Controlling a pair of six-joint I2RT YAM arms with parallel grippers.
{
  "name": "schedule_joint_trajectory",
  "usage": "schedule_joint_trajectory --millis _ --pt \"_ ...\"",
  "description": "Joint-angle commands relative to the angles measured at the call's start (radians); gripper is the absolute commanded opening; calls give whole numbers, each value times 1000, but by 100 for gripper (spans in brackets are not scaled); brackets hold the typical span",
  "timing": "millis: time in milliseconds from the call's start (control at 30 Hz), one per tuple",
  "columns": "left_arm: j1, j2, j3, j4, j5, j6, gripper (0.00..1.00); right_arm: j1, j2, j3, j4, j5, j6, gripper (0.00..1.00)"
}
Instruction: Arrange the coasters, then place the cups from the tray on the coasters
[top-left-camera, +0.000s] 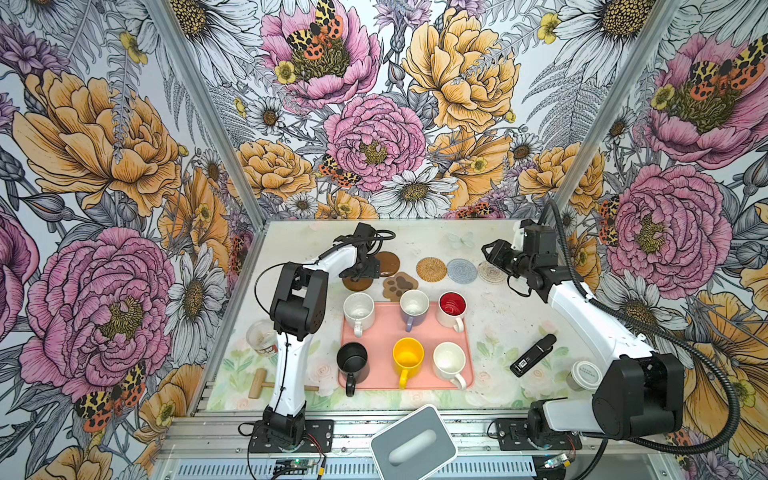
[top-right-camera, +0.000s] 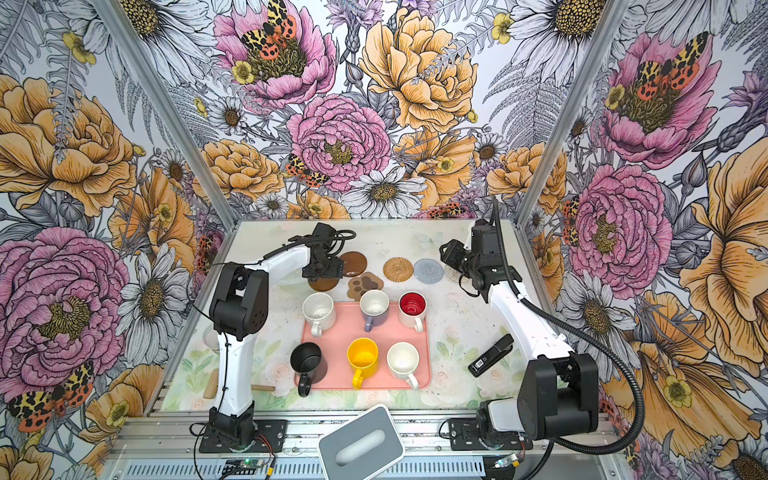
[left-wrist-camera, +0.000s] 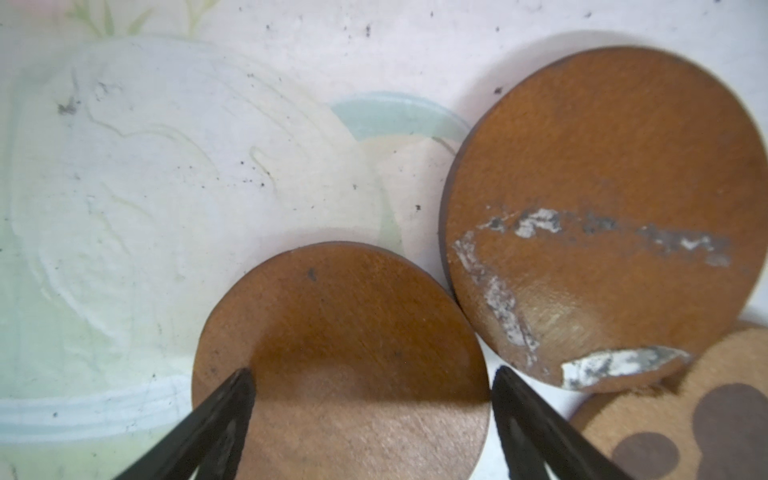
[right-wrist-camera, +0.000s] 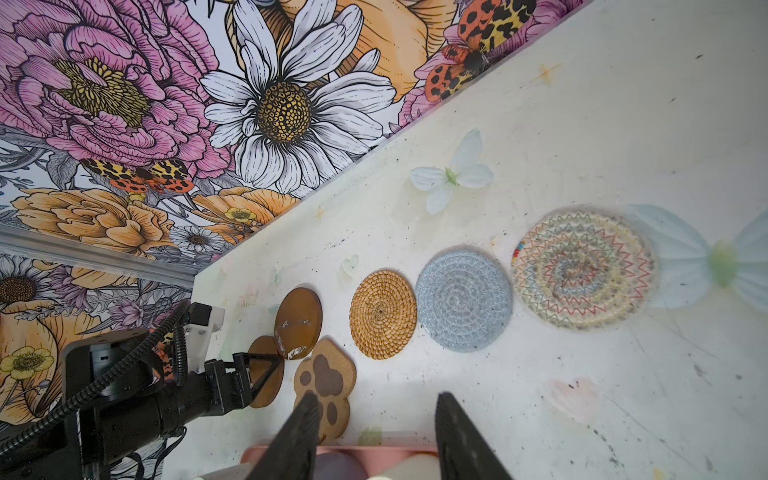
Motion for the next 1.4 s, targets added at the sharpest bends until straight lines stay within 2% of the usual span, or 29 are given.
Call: schedule_joint_trajectory --millis 0,433,1367 --pt "10 48 -17 -10 -15 1 90 4 -38 -3 20 12 10 48" --pt "21 46 -56 -20 -104 36 90 3 -30 1 20 7 9 48" --pt "97 89 53 -18 -98 61 90 6 -26 9 19 -12 16 48"
